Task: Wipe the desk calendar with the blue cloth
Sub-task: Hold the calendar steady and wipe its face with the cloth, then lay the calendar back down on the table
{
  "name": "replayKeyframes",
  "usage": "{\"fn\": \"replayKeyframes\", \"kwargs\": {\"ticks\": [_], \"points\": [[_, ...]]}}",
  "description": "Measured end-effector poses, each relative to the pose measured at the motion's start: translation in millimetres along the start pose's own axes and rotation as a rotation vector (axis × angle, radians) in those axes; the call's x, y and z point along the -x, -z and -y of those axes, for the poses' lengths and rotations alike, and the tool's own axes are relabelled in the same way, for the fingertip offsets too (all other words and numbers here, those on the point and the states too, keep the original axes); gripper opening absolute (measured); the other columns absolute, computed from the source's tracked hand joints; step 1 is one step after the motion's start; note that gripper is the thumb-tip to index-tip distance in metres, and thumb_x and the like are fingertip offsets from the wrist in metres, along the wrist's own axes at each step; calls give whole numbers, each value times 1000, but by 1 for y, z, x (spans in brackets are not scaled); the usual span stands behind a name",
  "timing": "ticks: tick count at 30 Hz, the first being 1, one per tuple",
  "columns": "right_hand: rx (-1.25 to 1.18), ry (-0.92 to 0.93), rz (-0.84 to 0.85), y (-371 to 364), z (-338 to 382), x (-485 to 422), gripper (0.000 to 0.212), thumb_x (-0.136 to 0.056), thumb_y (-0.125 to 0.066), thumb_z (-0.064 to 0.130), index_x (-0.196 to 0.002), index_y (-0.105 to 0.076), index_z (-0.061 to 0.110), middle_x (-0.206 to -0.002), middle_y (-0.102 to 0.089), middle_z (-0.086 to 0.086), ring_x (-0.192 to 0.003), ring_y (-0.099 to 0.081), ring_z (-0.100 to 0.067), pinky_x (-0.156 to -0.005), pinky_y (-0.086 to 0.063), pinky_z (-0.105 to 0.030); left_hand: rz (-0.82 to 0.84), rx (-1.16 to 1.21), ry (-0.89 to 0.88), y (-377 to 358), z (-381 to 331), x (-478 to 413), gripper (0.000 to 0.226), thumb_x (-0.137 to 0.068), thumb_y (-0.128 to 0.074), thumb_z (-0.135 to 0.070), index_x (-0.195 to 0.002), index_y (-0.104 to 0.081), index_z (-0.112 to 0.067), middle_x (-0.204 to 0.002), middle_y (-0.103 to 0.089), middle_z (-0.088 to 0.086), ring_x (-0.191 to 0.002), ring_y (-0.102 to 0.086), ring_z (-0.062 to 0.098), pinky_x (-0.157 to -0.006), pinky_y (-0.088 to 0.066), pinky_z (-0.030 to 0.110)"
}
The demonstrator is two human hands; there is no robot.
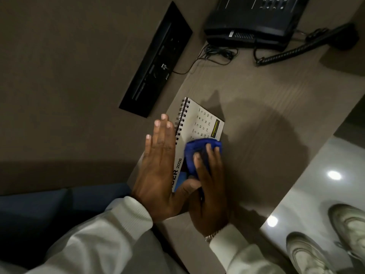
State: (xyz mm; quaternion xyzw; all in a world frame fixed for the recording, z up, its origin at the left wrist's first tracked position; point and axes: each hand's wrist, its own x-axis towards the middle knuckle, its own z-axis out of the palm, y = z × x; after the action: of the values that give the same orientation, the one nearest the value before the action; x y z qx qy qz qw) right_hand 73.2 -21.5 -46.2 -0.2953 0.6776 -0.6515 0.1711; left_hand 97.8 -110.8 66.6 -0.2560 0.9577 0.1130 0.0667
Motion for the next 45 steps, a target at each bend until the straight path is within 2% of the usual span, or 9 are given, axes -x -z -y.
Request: {"fn": "replayKeyframes", "kwargs": {"ticks": [5,10,12,17,25,32,36,40,45], "points": [[-24,147,-48,-8,1,-49,51,-102,-25,46,-139,-34,13,-152,-28,-27,-142,-24,-55,-119,-24,-59,-12,28,-30,-2,3,1,96,-83,-17,-76,-151,14,-16,-164,17,10,-153,14,26,-123,4,51],[5,11,-174,-13,-18,-79,52,-94,-50,11,-144,-38,13,-154,-32,-28,-147,-20,-47,-123,-19,-51,-11,13,-7,-1,3,1,101,-83,-18,-76,-153,11,-9,-164,15,12,-153,14,27,-123,2,55],[91,-34,-113,-10,-21,-58,56,-94,-54,19,-146,-34,18,-157,-29,-24,-149,-17,-44,-124,-18,-43,0,4,0,1,1,1,104,-83,-15,-77,-152,7,-3,-164,13,15,-153,13,28,-123,2,55],[37,83,-25,-10,-7,-1,52,-101,-29,44,-152,-19,36,-161,-20,-12,-150,-16,-42,-117,-27,-58,14,-21,-15,-1,2,-1,102,-82,-12,-77,-152,10,-7,-164,11,15,-153,12,27,-124,4,50],[-8,2,-173,-14,-16,-78,51,-103,-26,45,-148,-34,22,-159,-26,-16,-150,-18,-39,-116,-31,-59,-25,-30,-51,-4,4,0,99,-85,-13,-75,-153,8,-6,-164,13,12,-153,12,26,-124,6,45],[120,-318,94,12,-5,-58,60,-96,-9,58,-150,-15,33,-164,-19,-8,-152,-17,-25,-119,-23,-34,-27,-61,-30,-1,3,1,96,-87,-15,-73,-153,4,-7,-165,4,15,-154,5,25,-123,-4,47],[9,-388,239,48,14,-46,48,-101,-46,10,-146,-36,24,-155,-40,-7,-143,-38,-22,-116,-37,-41,-13,-84,-7,0,2,1,91,-89,-18,-71,-153,4,-10,-164,-4,17,-153,-4,29,-121,-15,54],[251,-203,407,107,27,-59,45,-97,-48,4,-141,-46,14,-147,-49,-11,-136,-49,-29,-116,-33,-22,23,-116,24,0,2,2,90,-90,-20,-68,-153,-1,-7,-164,-5,15,-153,-6,29,-120,-13,52],[724,57,563,163,20,-114,50,-91,-46,10,-140,-49,7,-149,-41,-28,-138,-39,-49,-105,-45,-58,50,-212,68,0,-1,0,90,-89,-18,-69,-152,-6,-6,-162,-10,15,-150,-16,32,-120,-12,49]]}}
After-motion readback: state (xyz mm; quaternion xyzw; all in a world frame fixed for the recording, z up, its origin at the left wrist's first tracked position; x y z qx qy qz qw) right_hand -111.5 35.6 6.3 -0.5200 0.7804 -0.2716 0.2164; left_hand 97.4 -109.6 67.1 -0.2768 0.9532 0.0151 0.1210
